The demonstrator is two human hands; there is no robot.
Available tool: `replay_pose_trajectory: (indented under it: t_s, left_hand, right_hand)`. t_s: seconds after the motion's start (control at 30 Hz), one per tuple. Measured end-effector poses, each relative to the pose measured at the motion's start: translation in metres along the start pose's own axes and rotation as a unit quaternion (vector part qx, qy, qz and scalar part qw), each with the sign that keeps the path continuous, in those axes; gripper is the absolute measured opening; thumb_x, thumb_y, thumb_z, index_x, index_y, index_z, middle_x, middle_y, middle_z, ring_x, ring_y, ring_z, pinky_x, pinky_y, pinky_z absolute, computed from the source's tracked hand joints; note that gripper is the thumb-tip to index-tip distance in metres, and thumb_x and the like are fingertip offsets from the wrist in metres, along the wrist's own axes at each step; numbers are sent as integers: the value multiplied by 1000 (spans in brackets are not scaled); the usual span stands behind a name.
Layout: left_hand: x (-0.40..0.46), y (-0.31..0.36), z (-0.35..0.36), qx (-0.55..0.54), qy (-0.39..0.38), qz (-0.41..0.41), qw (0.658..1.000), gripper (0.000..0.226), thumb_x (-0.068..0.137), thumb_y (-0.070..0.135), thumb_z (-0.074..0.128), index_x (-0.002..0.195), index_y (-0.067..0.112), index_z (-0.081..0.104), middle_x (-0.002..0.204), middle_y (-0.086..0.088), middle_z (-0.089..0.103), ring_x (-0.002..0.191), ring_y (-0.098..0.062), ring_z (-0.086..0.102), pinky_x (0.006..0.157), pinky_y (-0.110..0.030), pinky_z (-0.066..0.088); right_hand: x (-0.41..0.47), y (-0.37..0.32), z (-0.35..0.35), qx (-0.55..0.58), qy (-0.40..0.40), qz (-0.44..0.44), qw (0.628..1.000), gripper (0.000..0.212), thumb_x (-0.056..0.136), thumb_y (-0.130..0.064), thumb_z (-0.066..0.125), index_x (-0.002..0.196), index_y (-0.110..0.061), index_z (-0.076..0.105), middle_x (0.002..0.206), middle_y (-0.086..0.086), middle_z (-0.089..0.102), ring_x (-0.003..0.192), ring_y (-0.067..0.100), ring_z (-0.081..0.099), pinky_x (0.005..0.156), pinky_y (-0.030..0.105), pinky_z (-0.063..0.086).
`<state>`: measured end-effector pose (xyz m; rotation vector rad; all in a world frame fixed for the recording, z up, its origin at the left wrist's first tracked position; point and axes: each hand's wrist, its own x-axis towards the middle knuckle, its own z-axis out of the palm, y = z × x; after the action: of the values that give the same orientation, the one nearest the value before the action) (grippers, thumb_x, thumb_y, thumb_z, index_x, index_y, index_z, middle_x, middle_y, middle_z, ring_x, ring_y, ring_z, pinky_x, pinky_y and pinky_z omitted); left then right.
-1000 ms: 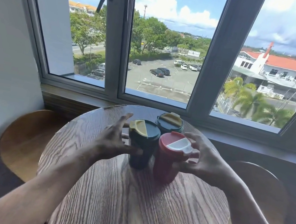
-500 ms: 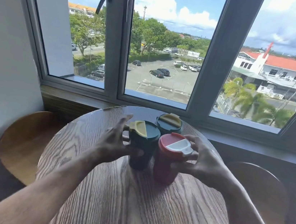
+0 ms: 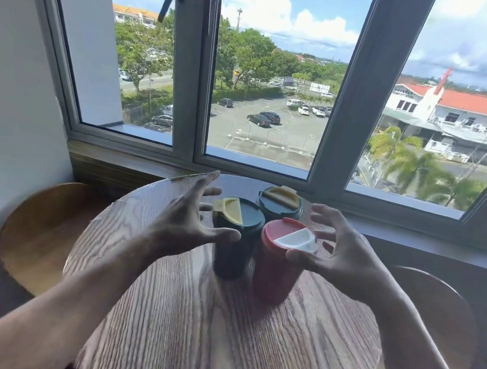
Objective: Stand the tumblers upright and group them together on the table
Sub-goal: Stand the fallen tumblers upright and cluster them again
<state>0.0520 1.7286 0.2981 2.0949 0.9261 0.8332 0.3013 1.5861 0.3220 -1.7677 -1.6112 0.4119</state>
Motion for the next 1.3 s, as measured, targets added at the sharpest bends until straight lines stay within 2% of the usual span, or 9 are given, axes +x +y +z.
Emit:
replay_pose_trajectory:
  t_s: [0.07, 0.2, 0.4, 0.6, 0.8, 1.0, 1.1, 1.17, 1.3]
  left_hand:
    - [2, 7, -4, 25, 3, 19, 1000, 126, 44, 72, 78, 148, 40, 14, 144, 4, 45, 118, -12, 51, 100, -38, 47]
    - [3, 14, -3, 58, -12, 30, 998, 126, 47, 68, 80, 149, 37, 14, 142, 2, 48, 120, -16, 52, 100, -39, 47]
    - [1, 11, 6, 37, 11, 45, 998, 114, 57, 38, 90, 148, 30, 23, 136, 1, 54, 110, -10, 56, 94, -24, 47]
    - [2, 9, 5, 47, 11, 50, 998, 114, 54, 43, 90, 147, 34, 24, 135, 3, 55, 113, -15, 58, 95, -35, 51]
    - [2, 10, 4, 51, 8, 50, 997, 116, 54, 46, 89, 148, 32, 22, 136, 2, 54, 114, -13, 56, 97, -34, 50]
    - [0, 11, 3, 61, 6, 49, 997, 117, 55, 51, 87, 148, 33, 19, 141, 2, 50, 120, -15, 52, 100, -37, 47]
    - [-1, 12, 3, 59, 17, 51, 997, 115, 56, 56, 85, 148, 35, 19, 143, 5, 48, 123, -14, 51, 101, -39, 46]
    - [-1, 13, 2, 62, 24, 52, 996, 114, 55, 59, 83, 148, 36, 21, 143, 5, 48, 124, -14, 51, 102, -40, 45]
    - [0, 17, 5, 93, 23, 62, 993, 99, 59, 57, 82, 143, 33, 34, 139, 6, 52, 121, -12, 52, 99, -32, 44]
  right_hand:
    - [3, -4, 0, -51, 15, -22, 998, 98, 53, -80, 73, 136, -36, 43, 133, -16, 53, 111, 1, 58, 93, 28, 49]
    - [7, -9, 8, -68, 7, -29, 997, 77, 63, -61, 80, 130, -36, 51, 119, -23, 56, 106, 1, 57, 80, 9, 38]
    - [8, -5, 11, -50, 29, -29, 998, 78, 61, -59, 83, 128, -37, 50, 117, -21, 61, 103, 1, 59, 86, 22, 45]
    - [6, -8, 13, -38, 44, -19, 998, 78, 60, -54, 85, 127, -34, 52, 115, -16, 63, 103, 5, 61, 91, 28, 49]
    - [5, -10, 13, -37, 42, -19, 998, 81, 62, -53, 85, 131, -33, 48, 115, -16, 62, 103, 5, 60, 93, 29, 49]
    - [2, -13, 10, -46, 31, -34, 998, 87, 63, -52, 84, 137, -38, 40, 117, -22, 52, 105, 0, 54, 81, 7, 36]
    - [0, -14, 8, -75, 49, -47, 995, 88, 64, -60, 81, 139, -38, 39, 126, -24, 44, 115, -1, 46, 90, 18, 33]
    - [0, -17, 8, -96, 60, -59, 992, 82, 66, -60, 79, 136, -35, 45, 128, -20, 46, 116, 1, 45, 90, 19, 31]
    - [1, -21, 13, -116, 41, -65, 990, 56, 75, -49, 76, 125, -28, 61, 121, -12, 56, 106, 3, 51, 79, 0, 32]
